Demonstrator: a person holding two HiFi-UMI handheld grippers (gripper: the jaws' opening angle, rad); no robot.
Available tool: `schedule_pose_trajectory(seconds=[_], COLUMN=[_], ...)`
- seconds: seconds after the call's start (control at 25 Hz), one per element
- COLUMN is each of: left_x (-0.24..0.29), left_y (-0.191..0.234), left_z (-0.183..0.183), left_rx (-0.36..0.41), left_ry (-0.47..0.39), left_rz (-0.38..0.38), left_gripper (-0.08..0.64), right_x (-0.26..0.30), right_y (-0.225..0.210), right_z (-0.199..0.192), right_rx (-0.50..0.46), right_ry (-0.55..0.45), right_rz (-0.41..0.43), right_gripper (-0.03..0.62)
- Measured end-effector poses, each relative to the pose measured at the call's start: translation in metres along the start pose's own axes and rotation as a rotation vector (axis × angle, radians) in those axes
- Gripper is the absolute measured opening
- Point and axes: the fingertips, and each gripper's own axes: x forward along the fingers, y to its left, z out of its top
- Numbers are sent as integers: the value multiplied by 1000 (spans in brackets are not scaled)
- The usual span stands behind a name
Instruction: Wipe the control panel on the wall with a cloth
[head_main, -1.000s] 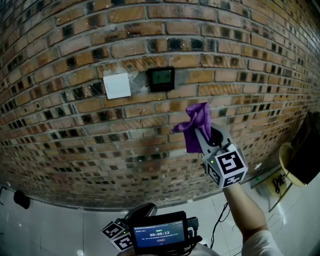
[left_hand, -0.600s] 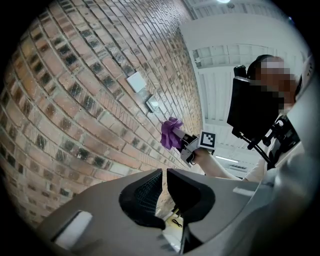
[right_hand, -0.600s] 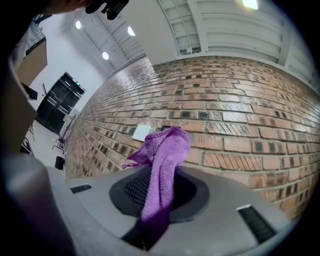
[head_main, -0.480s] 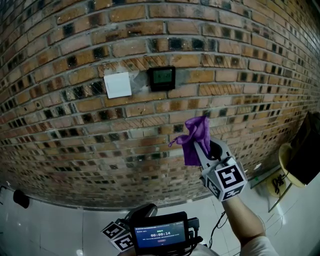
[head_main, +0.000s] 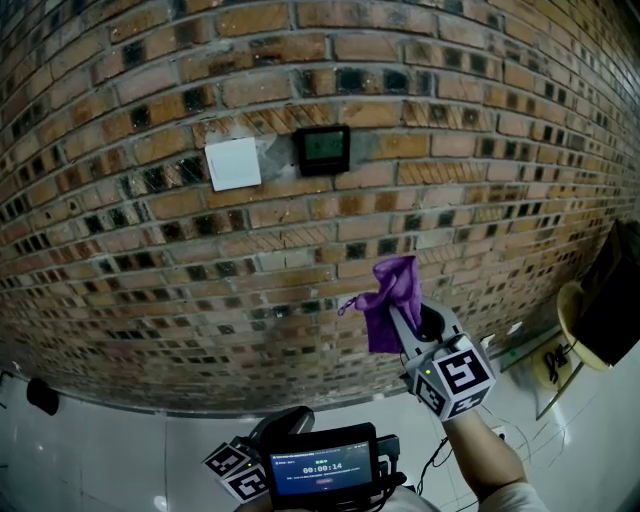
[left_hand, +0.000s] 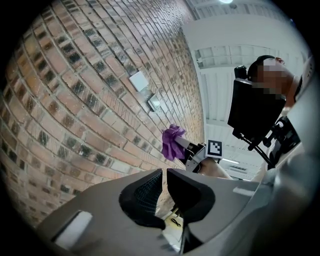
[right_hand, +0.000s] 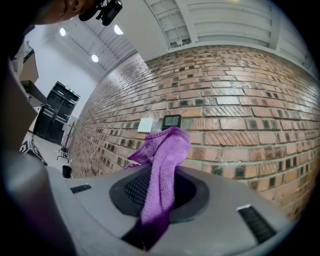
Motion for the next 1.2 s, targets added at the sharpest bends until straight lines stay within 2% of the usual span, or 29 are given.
schedule_pose_trajectory(seconds=[1.2], left_x=[9], left_y=[10], left_z=[2], left_rx=[-12], left_ry=[3], left_rz=[-2], left_gripper=[32], right_x=[-38], right_y=[17], right_z=[-64], right_rx=[148], right_ry=[130], right_rz=[3], right_gripper=[83])
